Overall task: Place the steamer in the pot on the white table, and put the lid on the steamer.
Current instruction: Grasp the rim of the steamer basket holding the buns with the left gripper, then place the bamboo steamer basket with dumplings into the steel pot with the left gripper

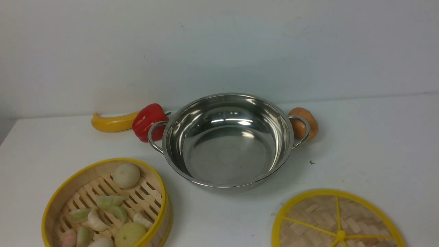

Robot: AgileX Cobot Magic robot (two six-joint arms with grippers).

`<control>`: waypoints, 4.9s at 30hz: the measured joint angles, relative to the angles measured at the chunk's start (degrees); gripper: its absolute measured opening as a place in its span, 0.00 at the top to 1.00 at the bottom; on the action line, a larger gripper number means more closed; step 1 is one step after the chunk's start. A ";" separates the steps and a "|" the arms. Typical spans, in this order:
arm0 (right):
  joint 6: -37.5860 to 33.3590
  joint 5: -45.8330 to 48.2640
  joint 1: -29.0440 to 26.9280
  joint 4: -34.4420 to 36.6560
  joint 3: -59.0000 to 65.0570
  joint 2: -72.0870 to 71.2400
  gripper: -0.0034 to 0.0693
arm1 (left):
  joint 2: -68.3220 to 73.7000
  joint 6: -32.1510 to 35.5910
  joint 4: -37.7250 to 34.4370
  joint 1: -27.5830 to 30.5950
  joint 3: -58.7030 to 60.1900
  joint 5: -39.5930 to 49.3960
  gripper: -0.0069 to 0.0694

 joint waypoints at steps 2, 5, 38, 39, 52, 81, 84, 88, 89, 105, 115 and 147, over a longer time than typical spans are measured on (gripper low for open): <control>1.94 -2.98 0.00 -0.35 0.00 0.00 0.62 | 3.16 4.25 0.91 0.00 -6.33 9.05 0.59; 4.76 -4.98 0.00 -4.43 0.00 0.00 0.62 | 13.01 7.55 4.38 0.00 -17.13 26.56 0.59; 55.41 9.26 28.15 -67.71 0.00 0.00 0.62 | 78.49 49.69 -22.35 31.93 -47.22 62.70 0.68; 55.41 9.68 28.83 -67.71 0.00 0.00 0.62 | 79.43 51.34 -22.75 31.20 -47.22 62.72 0.67; 55.81 10.30 32.77 -67.71 0.00 0.00 0.62 | 88.70 42.69 -9.90 23.70 -47.22 59.07 0.58; 56.35 9.70 32.84 -67.54 0.00 0.00 0.62 | 100.30 40.74 -10.94 22.47 -47.66 52.74 0.85; 56.86 9.63 32.84 -67.41 0.00 0.00 0.62 | 99.80 40.04 -8.24 22.47 -48.86 53.64 0.87; 58.79 9.63 32.84 -67.41 0.00 0.00 0.62 | 97.09 37.36 -2.45 22.47 -52.98 59.49 0.87; 59.03 9.63 32.84 -67.41 0.00 -0.06 0.62 | 95.88 36.52 -0.79 22.47 -54.72 61.97 0.87; 59.80 9.63 32.84 -67.37 0.00 -0.06 0.62 | 102.52 31.48 -1.24 1.87 -92.70 79.26 0.87; 61.08 9.63 32.89 -67.37 0.00 -0.06 0.62 | 126.00 26.36 -2.00 -12.95 -121.83 79.42 0.87; 62.50 9.63 32.94 -67.37 0.00 -0.06 0.62 | 138.81 23.70 1.86 -14.17 -124.98 80.08 0.87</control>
